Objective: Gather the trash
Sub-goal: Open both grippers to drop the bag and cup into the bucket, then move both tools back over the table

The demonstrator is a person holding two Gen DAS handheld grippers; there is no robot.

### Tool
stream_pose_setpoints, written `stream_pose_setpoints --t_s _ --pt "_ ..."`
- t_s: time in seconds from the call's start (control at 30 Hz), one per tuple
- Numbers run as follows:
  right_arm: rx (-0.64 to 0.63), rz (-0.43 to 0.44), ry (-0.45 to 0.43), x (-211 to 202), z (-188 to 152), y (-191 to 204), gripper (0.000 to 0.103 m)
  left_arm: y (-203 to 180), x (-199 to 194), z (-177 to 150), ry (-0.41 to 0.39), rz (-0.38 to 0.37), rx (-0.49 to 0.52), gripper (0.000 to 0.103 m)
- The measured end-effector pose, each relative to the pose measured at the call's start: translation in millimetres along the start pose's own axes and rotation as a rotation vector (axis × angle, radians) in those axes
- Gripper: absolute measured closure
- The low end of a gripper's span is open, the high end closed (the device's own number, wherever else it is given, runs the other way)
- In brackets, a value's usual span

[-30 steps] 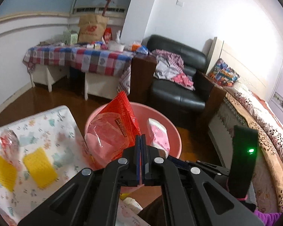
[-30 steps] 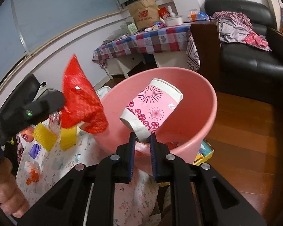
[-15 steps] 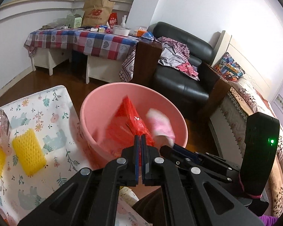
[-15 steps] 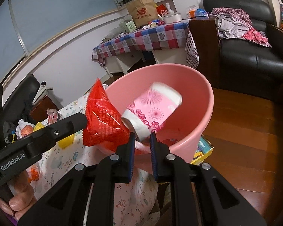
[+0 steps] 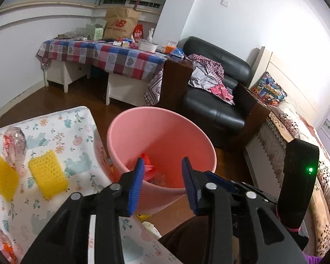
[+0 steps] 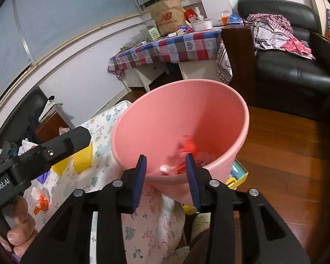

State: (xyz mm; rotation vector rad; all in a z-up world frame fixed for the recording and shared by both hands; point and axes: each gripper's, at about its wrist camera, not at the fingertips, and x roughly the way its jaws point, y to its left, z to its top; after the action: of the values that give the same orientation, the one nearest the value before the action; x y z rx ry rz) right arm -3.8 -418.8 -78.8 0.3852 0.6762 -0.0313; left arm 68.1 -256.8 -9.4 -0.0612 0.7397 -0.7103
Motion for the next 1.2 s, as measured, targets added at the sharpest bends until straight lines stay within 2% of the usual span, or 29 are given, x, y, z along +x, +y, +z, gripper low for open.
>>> stream_pose_setpoints --t_s 0.2,0.53,1.03,1.2 --pt "-0.035 0.018 0.003 -4.6 -3.4 17.2 0.065 8.8 -26.1 -2.5 -0.027 0.04 -0.008 0.057" --pt "-0.11 0.069 0.024 -8.7 -11.4 56.5 0.065 35.0 -73.0 -18.5 -0.061 0.158 -0.025 0.056" --pt "-0.203 0.121 0.07 -4.2 -30.6 105.4 0.065 79.3 -132.8 -67.4 -0.091 0.351 -0.005 0.056" --pt "-0.226 0.139 0.087 2.4 -35.9 120.0 0.065 100.9 -150.1 -79.6 -0.1 0.404 -0.029 0.056"
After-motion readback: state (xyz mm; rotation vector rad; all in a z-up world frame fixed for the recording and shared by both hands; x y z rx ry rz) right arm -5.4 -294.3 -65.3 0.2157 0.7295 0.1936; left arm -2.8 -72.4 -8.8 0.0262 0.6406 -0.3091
